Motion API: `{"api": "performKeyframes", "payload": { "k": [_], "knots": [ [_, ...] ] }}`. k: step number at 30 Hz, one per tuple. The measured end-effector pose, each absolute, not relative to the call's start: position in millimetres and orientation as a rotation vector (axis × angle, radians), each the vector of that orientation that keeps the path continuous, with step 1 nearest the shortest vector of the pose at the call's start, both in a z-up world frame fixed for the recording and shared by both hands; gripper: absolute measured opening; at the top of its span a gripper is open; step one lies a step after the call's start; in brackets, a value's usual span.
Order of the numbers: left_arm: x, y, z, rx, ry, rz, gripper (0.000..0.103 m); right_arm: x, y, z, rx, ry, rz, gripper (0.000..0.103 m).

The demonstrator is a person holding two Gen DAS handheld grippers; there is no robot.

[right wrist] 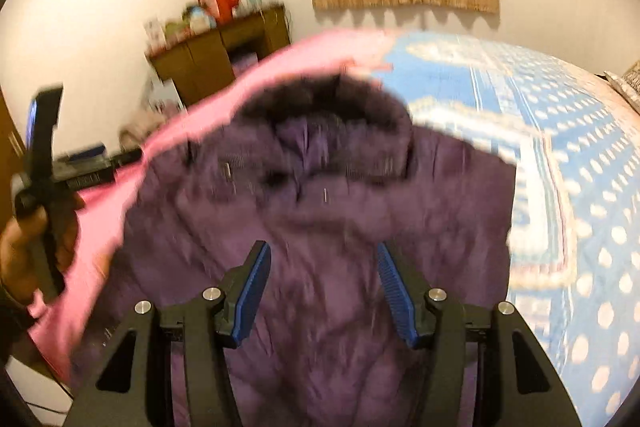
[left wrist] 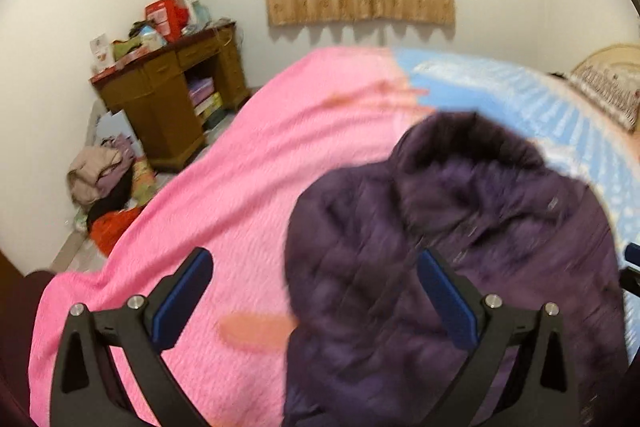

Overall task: Fold large clothes
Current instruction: 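Lift the purple jacket hem with both grippers and carry it over the collar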

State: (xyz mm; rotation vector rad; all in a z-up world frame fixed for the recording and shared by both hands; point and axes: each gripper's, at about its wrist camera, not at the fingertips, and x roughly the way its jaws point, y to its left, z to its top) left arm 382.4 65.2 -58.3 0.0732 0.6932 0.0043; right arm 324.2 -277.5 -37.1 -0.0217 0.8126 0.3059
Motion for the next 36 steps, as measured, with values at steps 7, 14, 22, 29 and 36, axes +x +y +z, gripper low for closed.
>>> {"api": "performKeyframes", "payload": {
  "k": [7, 14, 22, 29, 36],
  "knots": [
    [428, 23, -59, 0.213, 0.694, -0.025, 0.103, 412, -280, -38, -0.120, 0.836, 0.235, 0.057],
    [494, -1, -63, 0.295, 0.716, -0.066, 0.103, 507, -284, -53, -0.135, 0.877, 0.218, 0.057],
    [535, -13, -87, 0.340, 0.754, -0.075, 0.103, 565, -253, -80, -0.297, 0.896, 0.249, 0.057],
    [527, -43, -98, 0.453, 0.780, -0.199, 0.016, 551, -247, -95, -0.433, 0.925, 0.258, 0.013],
    [469, -30, -79, 0.517, 0.686, -0.297, 0.012, 493, -249, -83, -0.534, 0.902, 0.294, 0.009]
  ]
}}
